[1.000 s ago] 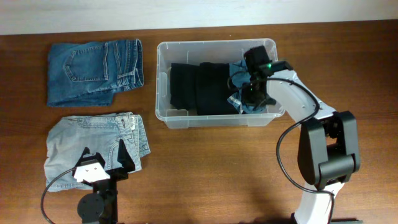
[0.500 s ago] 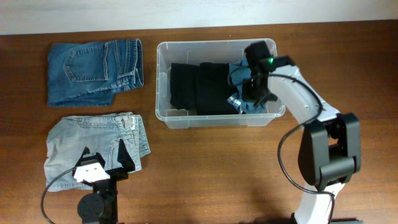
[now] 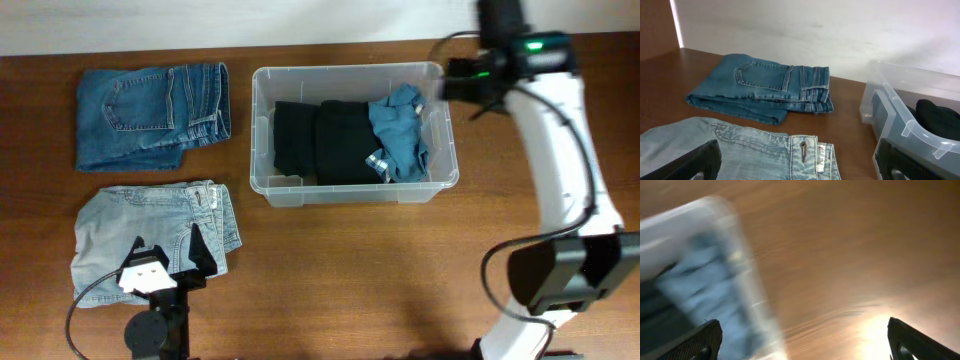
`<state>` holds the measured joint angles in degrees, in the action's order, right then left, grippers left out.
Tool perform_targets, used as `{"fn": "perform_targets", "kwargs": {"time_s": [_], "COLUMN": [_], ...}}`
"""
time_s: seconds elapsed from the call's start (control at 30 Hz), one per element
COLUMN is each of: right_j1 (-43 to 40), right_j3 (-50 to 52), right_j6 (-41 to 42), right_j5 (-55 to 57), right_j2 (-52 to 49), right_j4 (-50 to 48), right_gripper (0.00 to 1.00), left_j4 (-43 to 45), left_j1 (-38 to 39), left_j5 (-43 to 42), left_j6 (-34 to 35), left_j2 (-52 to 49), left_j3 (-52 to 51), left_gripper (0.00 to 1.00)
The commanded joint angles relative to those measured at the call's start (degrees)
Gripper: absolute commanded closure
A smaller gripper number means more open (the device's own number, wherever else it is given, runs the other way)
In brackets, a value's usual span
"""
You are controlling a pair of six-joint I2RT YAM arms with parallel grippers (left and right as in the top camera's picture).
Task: Pack container
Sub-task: 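Raise the right gripper and withdraw it right off the container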
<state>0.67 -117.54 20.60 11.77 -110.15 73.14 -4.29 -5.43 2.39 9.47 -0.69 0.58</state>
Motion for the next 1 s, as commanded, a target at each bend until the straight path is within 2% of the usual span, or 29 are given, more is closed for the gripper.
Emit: {"fn": "perform_targets", "kwargs": {"time_s": [0.0, 0.2, 0.33, 0.8, 0.97], "right_j1": [-9.5, -21.0, -25.2, -26.7, -26.7], "right_j3": [-0.5, 1.2, 5.0, 12.7, 13.9], "right_j6": [1.6, 4.3, 7.2, 7.4, 7.3], "right_j5": [0.1, -5.2, -5.3, -3.6, -3.6], "right_j2": [0.1, 0.1, 0.0, 0.0, 0.0], "right_j4": [0.6, 1.0, -1.1, -7.5, -6.9], "right_gripper": [0.01, 0.02, 0.02, 0.02, 0.02], "left_j4": [-0.3, -0.3, -0.3, -0.3, -0.3], "left_j1": [-0.4, -0.4, -0.4, -0.4, -0.4], "left_j5": [0.4, 0.4, 0.4, 0.4, 0.4], "left_j6": [-0.5, -0.5, -0.5, -0.5, -0.5], "left_j2": [0.3, 0.3, 0.3, 0.3, 0.3], "left_j3": [-0.1, -0.1, -0.1, -0.1, -0.1], "left_gripper": [0.01, 0.01, 0.01, 0.01, 0.01]}}
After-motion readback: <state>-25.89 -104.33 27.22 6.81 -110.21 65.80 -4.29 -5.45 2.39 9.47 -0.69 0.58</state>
